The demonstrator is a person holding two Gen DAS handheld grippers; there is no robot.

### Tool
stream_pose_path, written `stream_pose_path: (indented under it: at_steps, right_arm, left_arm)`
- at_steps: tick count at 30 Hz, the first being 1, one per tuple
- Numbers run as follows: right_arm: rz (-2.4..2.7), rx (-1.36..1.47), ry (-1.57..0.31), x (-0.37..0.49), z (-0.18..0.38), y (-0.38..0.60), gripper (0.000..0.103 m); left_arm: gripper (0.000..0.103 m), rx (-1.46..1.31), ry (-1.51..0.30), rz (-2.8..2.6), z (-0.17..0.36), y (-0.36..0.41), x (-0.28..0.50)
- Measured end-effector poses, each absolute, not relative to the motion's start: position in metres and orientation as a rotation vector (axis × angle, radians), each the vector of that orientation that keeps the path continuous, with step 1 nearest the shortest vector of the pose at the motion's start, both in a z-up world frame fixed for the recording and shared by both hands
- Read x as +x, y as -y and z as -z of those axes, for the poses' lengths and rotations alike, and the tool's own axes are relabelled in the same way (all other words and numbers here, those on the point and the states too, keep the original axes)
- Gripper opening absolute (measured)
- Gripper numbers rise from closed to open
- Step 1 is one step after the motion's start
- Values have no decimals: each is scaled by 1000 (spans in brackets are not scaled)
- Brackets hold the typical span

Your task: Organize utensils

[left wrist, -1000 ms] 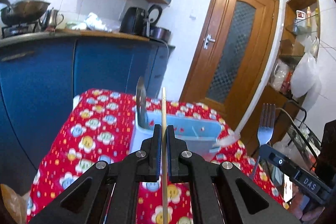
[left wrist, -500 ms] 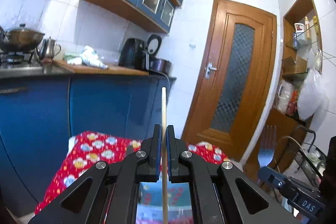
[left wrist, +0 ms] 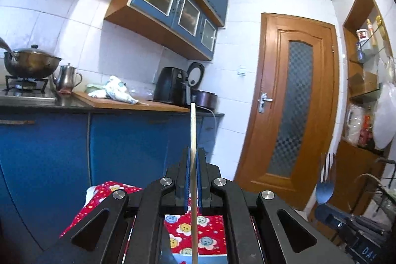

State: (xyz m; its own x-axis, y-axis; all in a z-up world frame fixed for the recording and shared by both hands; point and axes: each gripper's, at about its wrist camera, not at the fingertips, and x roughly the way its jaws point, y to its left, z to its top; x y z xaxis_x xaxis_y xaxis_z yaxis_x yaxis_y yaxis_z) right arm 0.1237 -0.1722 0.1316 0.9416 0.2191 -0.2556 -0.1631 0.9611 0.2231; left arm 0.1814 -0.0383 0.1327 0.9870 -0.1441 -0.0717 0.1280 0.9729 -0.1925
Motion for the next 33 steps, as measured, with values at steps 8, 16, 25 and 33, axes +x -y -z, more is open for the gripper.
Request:
stream_pose_path:
  at_steps: [8, 16, 25, 33]
  right_arm:
    - [-171, 147, -297, 143, -112, 164, 3]
    - [-170, 131, -359, 151, -97, 159, 4]
    - [-181, 140, -402, 151, -93, 156, 9]
    - [-193, 162, -344, 131, -115, 157, 21]
  left_arm:
    - [4, -182, -118, 130, -98, 40, 189]
    - [4, -166, -172, 111, -79, 40, 192]
    - [28, -162, -206, 140, -83, 35, 179]
    - [37, -169, -262, 191, -93, 29, 156]
